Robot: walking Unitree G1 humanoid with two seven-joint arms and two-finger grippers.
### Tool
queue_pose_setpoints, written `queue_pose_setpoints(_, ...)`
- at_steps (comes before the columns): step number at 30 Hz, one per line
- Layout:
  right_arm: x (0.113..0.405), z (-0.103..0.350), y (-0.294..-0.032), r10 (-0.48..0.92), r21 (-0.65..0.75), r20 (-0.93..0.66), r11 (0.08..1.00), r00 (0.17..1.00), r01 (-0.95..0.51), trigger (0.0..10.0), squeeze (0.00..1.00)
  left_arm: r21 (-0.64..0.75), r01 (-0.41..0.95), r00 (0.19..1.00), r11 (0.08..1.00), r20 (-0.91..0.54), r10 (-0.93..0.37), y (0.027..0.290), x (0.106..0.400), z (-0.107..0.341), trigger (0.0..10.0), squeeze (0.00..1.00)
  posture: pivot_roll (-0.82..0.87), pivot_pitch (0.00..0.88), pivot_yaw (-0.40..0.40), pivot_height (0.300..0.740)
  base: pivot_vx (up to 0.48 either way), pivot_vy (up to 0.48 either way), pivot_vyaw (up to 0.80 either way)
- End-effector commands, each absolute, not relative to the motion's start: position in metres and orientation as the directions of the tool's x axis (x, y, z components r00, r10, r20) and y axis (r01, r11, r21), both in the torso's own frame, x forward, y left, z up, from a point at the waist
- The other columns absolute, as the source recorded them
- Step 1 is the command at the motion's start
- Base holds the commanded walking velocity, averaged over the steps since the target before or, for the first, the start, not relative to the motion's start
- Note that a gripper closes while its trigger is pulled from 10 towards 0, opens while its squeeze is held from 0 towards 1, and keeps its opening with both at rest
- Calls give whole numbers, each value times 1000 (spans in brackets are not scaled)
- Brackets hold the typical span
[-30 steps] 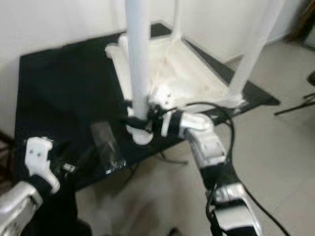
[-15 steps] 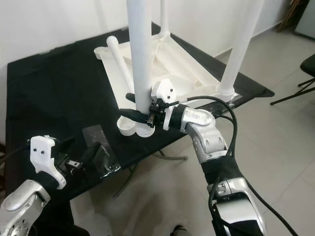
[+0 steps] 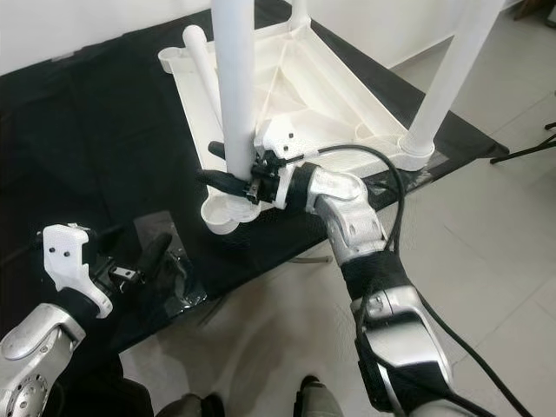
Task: Building children table
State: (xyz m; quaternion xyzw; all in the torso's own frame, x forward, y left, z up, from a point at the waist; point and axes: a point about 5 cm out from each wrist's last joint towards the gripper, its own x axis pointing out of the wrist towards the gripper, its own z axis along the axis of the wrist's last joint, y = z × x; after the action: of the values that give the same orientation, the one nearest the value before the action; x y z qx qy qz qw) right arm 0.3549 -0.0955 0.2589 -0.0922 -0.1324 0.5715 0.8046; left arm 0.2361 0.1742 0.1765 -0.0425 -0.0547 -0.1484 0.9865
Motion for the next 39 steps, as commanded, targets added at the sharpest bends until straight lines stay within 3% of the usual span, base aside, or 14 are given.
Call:
queue_pose_setpoints(1, 356, 262, -91, 962, -304, 106, 272, 252, -913, 10000, 0, -54, 299, 949, 953, 124, -291, 178, 233, 178, 10000, 0, 15, 223, 68, 740, 0, 0, 0)
queue_pose_setpoints(14, 370, 296, -82, 996, -339, 13, 82, 83, -937, 10000, 0, -49, 299, 952, 953, 90, -294, 181, 204, 182, 10000, 0, 70, 329, 12, 740, 0, 0, 0)
queue_pose_setpoints(31, 370, 308, -82, 1000, -339, 11, -17, -22, -941, 10000, 0, -112, 270, 961, 956, 90, -261, 169, 172, 191, 10000, 0, 80, 441, -19, 740, 0, 0, 0)
queue_pose_setpoints(32, 365, 312, -81, 993, -339, -26, -114, -112, -934, 10000, 0, -119, 266, 963, 956, 80, -258, 165, 159, 195, 10000, 0, 87, 476, -31, 740, 0, 0, 0)
queue_pose_setpoints(33, 365, 312, -81, 993, -339, -26, -114, -112, -934, 10000, 0, -119, 266, 963, 956, 80, -258, 165, 159, 195, 10000, 0, 87, 476, -31, 740, 0, 0, 0)
queue_pose_setpoints(36, 357, 312, -71, 972, -329, -79, -235, -222, -914, 10000, 0, -135, 266, 963, 955, 75, -258, 160, 149, 199, 10000, 0, 83, 499, -42, 740, 0, 0, 0)
queue_pose_setpoints(39, 354, 313, -67, 965, -328, -91, -263, -247, -907, 10000, 0, -144, 267, 963, 953, 74, -259, 158, 146, 201, 10000, 0, 83, 509, -47, 740, 0, 0, 0)
